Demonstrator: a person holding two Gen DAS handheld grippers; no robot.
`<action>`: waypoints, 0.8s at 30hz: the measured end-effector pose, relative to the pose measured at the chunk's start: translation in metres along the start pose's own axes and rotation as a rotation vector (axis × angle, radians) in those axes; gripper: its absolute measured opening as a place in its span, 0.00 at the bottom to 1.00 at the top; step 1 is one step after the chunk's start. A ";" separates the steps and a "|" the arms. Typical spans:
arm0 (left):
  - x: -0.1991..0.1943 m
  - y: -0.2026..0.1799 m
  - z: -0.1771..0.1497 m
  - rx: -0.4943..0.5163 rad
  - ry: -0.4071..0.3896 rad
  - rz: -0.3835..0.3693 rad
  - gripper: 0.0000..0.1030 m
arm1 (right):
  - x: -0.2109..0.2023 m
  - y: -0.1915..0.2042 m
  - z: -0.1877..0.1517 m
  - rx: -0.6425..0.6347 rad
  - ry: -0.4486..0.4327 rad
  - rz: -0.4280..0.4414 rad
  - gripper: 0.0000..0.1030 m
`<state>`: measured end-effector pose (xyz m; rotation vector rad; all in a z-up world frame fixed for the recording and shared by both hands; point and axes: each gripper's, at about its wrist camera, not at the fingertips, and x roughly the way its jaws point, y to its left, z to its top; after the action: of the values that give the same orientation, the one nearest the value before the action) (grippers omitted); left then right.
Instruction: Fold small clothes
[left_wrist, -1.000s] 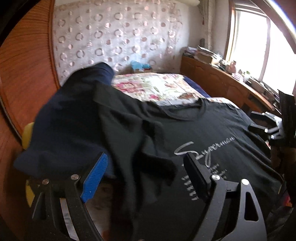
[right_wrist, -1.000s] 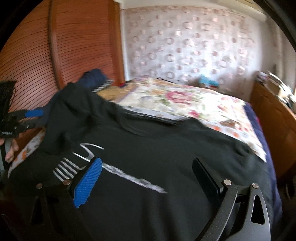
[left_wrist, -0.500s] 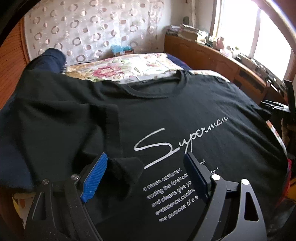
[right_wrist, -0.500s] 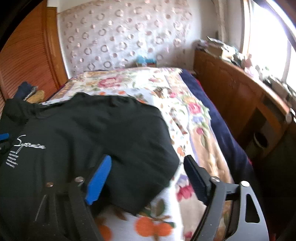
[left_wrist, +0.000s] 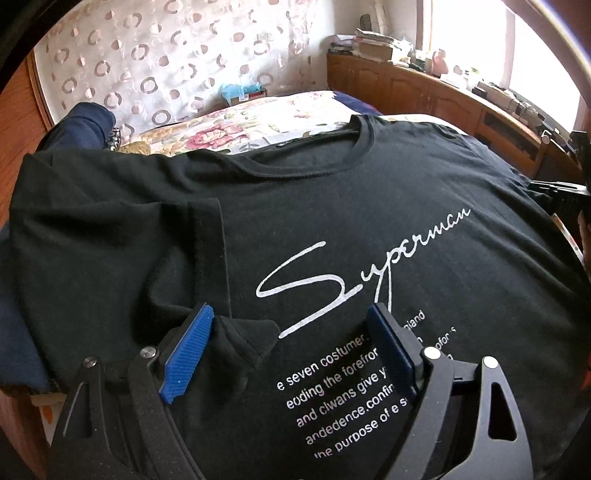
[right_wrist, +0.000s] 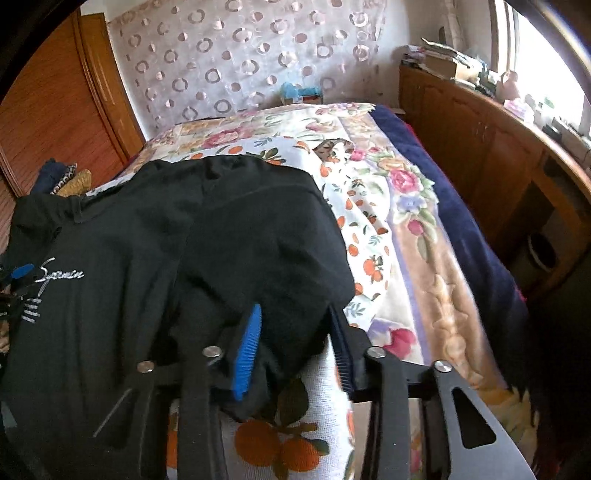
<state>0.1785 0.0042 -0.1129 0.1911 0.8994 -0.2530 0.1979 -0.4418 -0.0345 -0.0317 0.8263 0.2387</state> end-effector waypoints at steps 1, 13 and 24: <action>0.000 0.001 0.000 -0.002 0.002 -0.004 0.84 | 0.001 0.003 0.001 -0.009 -0.005 -0.011 0.22; 0.001 0.001 0.000 -0.004 0.004 -0.008 0.86 | -0.021 0.041 0.013 -0.082 -0.164 0.042 0.06; -0.020 -0.001 0.013 -0.007 -0.080 -0.007 0.86 | 0.020 0.127 -0.006 -0.237 -0.069 0.207 0.06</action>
<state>0.1755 0.0025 -0.0892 0.1698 0.8221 -0.2624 0.1780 -0.3152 -0.0450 -0.1598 0.7290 0.5300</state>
